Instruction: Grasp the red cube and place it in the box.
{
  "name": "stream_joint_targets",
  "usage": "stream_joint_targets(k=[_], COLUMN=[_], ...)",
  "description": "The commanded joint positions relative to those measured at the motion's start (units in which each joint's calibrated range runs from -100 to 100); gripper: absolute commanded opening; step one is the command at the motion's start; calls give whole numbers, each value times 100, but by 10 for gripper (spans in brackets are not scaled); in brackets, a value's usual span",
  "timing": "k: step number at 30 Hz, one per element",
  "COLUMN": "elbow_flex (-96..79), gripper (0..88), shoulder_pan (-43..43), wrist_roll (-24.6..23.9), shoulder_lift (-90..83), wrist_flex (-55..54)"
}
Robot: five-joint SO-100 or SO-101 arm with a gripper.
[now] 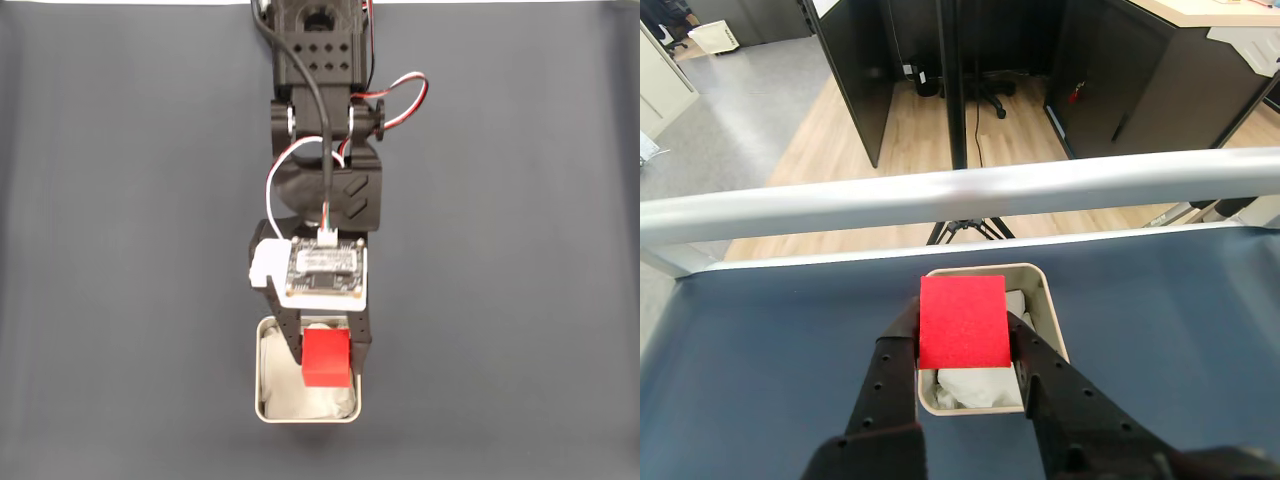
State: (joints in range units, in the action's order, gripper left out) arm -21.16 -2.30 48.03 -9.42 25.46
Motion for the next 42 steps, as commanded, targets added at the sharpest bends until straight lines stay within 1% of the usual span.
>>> stream_joint_targets(k=[1, 29, 42], elbow_flex=[346, -293, -448], gripper=[94, 95, 95], shoulder_pan=[-68, -288, -274], wrist_roll=[0, 249, 254], shoulder_lift=[-11, 67, 32], wrist_flex=[-169, -611, -660])
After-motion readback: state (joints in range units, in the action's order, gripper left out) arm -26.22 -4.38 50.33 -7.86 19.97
